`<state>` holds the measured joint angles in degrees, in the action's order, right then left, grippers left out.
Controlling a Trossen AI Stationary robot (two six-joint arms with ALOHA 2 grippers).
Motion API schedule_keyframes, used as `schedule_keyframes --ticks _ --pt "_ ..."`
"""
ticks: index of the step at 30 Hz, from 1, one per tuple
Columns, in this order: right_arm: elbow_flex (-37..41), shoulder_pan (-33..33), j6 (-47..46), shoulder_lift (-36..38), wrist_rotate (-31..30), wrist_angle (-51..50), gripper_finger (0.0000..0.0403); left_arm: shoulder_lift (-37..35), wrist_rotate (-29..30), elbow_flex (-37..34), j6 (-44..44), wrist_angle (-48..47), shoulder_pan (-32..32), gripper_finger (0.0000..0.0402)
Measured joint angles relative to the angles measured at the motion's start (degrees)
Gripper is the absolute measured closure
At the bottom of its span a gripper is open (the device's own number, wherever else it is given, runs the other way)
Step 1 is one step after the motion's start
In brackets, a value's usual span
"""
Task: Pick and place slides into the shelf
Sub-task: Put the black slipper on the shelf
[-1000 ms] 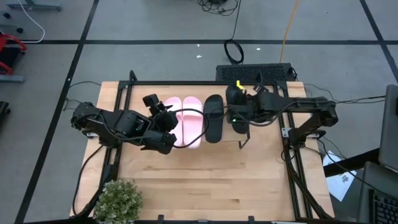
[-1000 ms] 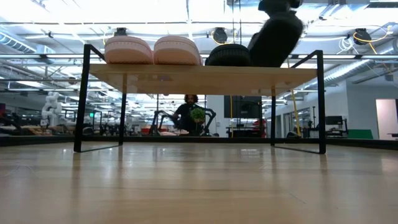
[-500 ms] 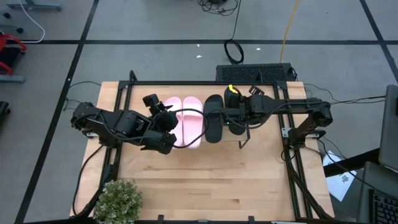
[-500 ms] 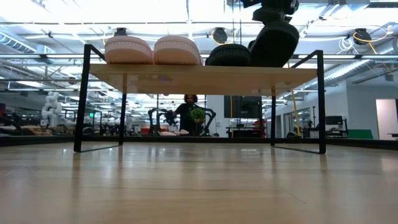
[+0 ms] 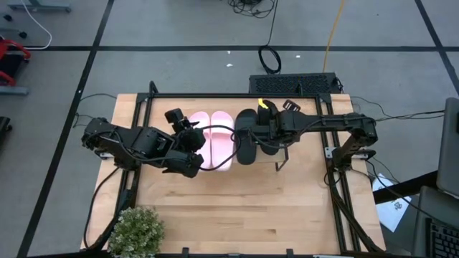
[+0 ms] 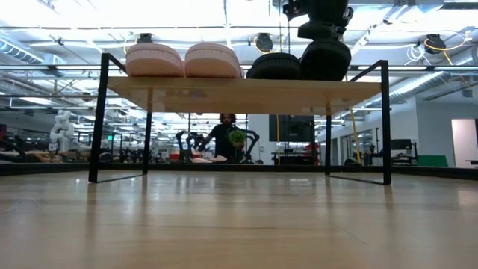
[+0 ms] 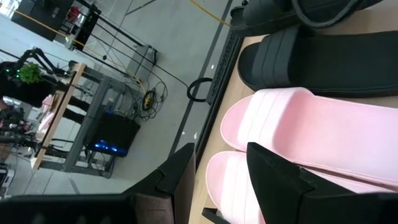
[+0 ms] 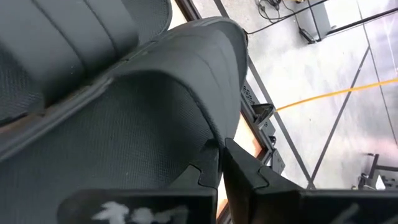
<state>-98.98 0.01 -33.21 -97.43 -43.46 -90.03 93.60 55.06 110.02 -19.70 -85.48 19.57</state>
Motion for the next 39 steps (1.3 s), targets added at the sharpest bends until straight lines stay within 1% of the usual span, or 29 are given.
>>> schedule_keyframes --ticks 6,8,15,23,33,37,39 --pt "0.0 0.1 0.1 -0.3 0.2 0.0 0.0403 0.0 -0.1 0.0 0.0 0.0 0.0 0.0249" --pt "0.0 0.1 0.5 -0.7 1.2 -0.1 0.0403 0.0 -0.1 0.0 0.0 0.0 0.0 0.0249" --pt "-0.1 0.2 2.3 -3.6 2.6 -0.1 0.0403 0.0 -0.2 0.0 0.3 0.0 0.0 0.0249" --pt "-0.1 1.6 2.9 -3.2 2.4 -0.1 0.0403 0.0 -0.4 0.0 0.5 0.0 0.0 0.0249" --pt "0.0 2.0 7.5 -2.7 1.2 0.0 0.0403 0.0 -0.8 0.0 0.5 0.0 0.0 0.0249" --pt "0.0 2.0 9.1 -2.6 -0.4 0.1 0.0403 0.0 -0.8 0.0 0.5 0.0 0.0 0.0249" --pt "0.0 2.0 9.4 -2.4 0.0 0.1 0.0403 0.0 -0.8 0.0 0.5 0.0 0.0 0.0249"
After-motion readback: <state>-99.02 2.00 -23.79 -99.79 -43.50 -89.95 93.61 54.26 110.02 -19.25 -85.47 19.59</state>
